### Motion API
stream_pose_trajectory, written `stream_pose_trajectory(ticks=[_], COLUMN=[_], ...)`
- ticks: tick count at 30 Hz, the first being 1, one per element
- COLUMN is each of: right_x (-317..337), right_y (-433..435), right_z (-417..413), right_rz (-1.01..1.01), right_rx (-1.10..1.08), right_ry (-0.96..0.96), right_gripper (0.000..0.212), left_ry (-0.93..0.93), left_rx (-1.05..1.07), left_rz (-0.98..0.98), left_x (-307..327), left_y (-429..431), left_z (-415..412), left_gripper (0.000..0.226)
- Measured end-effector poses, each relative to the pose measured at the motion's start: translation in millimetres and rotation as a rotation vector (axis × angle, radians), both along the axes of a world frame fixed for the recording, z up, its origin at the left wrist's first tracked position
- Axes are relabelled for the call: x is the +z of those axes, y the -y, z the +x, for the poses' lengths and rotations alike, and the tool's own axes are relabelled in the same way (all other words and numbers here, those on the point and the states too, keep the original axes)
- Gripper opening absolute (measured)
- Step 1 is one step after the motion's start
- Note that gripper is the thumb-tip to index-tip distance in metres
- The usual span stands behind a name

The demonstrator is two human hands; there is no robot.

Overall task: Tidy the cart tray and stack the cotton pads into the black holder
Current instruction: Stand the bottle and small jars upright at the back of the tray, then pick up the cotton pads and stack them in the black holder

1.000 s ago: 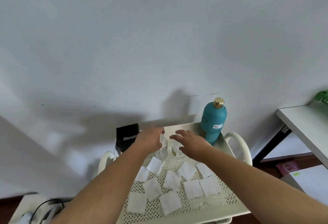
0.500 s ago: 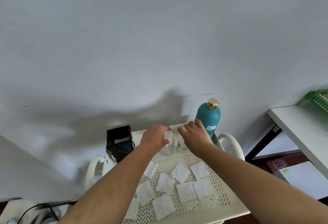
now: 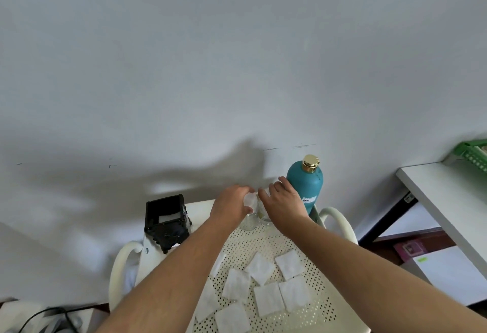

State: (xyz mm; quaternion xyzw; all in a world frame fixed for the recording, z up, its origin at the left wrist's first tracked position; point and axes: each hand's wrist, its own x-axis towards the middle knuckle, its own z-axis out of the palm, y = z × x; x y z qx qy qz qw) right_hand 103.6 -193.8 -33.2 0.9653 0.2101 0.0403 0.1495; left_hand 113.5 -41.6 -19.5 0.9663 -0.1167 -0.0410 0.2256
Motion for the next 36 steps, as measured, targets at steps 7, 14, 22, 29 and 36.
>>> stream_pose_trajectory(ticks=[7,14,22,29,36], right_x=[0.9,4.3,-12.8,-56.7,-83.9], right_y=[-0.6,0.0,-37.0,-74.9,-117.7], right_z=[-4.6,-20.3,-46.9,-64.2,-62.6], right_rz=[-0.025,0.143,0.234,0.245,0.311], right_rx=[0.01,0.105,0.303,0.111,-0.053], right_ry=[0.043,0.129,0.076,-0.292,-0.46], right_gripper=[0.065,0.053,0.02,0.03,0.05], left_ry=[0.019,0.082,0.012,-0.168,-0.267], left_rx=[0.015,0.055,0.142,0.32,0.393], left_rz=[-0.003,-0.099,-0.037,0.052,0.196], left_x=[-3.3,0.7,-14.1,-56.0,-89.1], left_y=[-0.8,-12.8,-68.5,-117.4,-137.9], left_z=[-1.3,-17.9,-78.5,-121.6,-135.4], left_gripper=[0.049,0.055,0.013,0.017,0.04])
